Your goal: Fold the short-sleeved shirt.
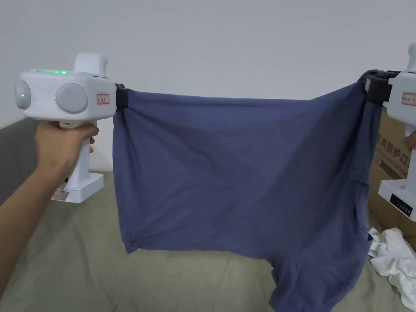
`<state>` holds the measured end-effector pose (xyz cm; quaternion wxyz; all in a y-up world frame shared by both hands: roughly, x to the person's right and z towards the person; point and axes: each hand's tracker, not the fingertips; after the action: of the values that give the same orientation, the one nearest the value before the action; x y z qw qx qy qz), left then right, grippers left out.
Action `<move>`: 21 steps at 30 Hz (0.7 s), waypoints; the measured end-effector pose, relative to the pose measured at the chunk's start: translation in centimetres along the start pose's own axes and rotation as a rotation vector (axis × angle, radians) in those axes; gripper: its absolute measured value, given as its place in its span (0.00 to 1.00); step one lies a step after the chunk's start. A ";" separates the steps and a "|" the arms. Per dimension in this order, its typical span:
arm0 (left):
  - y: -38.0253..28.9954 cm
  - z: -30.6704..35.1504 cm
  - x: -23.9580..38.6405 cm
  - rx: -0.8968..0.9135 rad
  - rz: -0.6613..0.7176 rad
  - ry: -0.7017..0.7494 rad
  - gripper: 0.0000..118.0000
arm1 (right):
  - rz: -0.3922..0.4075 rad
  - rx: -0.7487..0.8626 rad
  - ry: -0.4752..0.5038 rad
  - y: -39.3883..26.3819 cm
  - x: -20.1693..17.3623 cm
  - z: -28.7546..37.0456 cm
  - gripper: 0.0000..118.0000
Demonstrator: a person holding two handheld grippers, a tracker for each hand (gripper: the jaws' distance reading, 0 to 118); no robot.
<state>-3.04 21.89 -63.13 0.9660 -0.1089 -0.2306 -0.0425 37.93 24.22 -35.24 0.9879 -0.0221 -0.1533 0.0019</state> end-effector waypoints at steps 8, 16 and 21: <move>-10.8 -5.2 1.8 -0.153 -0.056 -0.014 0.09 | -0.080 -0.162 0.000 -11.0 0.7 -1.8 0.04; -22.9 -3.2 2.5 -0.284 0.006 -0.071 0.09 | -0.217 -0.285 0.030 -21.9 0.2 3.4 0.04; -29.0 0.5 1.7 -0.359 0.021 -0.088 0.09 | -0.247 -0.336 0.049 -26.9 -1.6 9.8 0.04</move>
<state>-5.61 -6.21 -56.36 0.9204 -0.2837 -0.2605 -0.0680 33.36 -2.28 -25.25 0.9666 -0.1675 -0.1289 -0.1452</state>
